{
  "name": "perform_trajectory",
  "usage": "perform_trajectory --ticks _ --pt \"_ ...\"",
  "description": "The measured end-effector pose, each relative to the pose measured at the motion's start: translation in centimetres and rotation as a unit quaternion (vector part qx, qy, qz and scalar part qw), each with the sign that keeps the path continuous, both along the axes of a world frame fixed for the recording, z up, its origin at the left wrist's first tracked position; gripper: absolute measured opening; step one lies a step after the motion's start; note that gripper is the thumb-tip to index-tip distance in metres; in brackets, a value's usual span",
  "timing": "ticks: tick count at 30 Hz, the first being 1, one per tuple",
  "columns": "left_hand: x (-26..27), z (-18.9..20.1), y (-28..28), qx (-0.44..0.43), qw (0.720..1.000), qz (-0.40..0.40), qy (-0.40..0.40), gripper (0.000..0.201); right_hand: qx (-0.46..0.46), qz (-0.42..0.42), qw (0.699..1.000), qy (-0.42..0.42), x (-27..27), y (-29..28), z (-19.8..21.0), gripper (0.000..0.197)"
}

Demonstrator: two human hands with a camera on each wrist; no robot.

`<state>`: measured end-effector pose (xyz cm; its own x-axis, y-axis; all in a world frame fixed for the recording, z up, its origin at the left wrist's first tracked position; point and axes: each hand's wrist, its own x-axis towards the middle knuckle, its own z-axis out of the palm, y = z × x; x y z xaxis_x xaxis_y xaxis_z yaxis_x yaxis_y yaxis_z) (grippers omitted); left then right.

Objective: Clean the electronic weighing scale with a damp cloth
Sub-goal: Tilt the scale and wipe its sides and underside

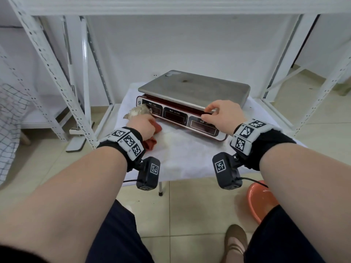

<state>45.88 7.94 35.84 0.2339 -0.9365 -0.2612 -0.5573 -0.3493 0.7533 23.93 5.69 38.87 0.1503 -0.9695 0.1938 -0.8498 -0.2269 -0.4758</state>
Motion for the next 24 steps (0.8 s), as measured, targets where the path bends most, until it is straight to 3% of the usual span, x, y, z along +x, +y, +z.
perform_trajectory --ticks 2,5,7,10,14,18,24 --pt "0.0 -1.2 -0.5 0.032 0.993 -0.047 -0.101 0.021 -0.002 -0.001 1.000 -0.005 -0.1 -0.1 0.0 0.021" --pt "-0.8 -2.2 -1.0 0.045 0.957 -0.104 -0.268 0.034 -0.005 0.014 1.000 -0.002 -0.4 -0.3 0.0 0.018" --pt "-2.2 -1.9 -0.7 0.037 0.944 -0.119 -0.306 0.034 -0.009 0.022 1.000 -0.014 -0.8 -0.4 -0.1 0.016" --pt "-5.3 -1.6 -0.1 0.018 0.973 -0.138 -0.187 0.024 -0.011 0.022 0.999 -0.046 -1.5 -0.4 0.1 0.014" --pt "-10.6 -1.7 1.5 0.020 0.969 -0.214 -0.120 0.022 -0.019 0.002 0.997 -0.081 -3.7 0.1 -0.1 0.013" --pt "-14.5 -1.6 3.0 0.041 0.971 -0.237 0.007 0.026 -0.008 -0.017 0.996 -0.089 -6.3 0.6 -0.4 0.013" --pt "-15.4 0.1 3.7 0.096 0.950 -0.296 0.025 0.041 0.000 -0.032 0.995 -0.094 -8.4 0.8 -1.0 0.012"
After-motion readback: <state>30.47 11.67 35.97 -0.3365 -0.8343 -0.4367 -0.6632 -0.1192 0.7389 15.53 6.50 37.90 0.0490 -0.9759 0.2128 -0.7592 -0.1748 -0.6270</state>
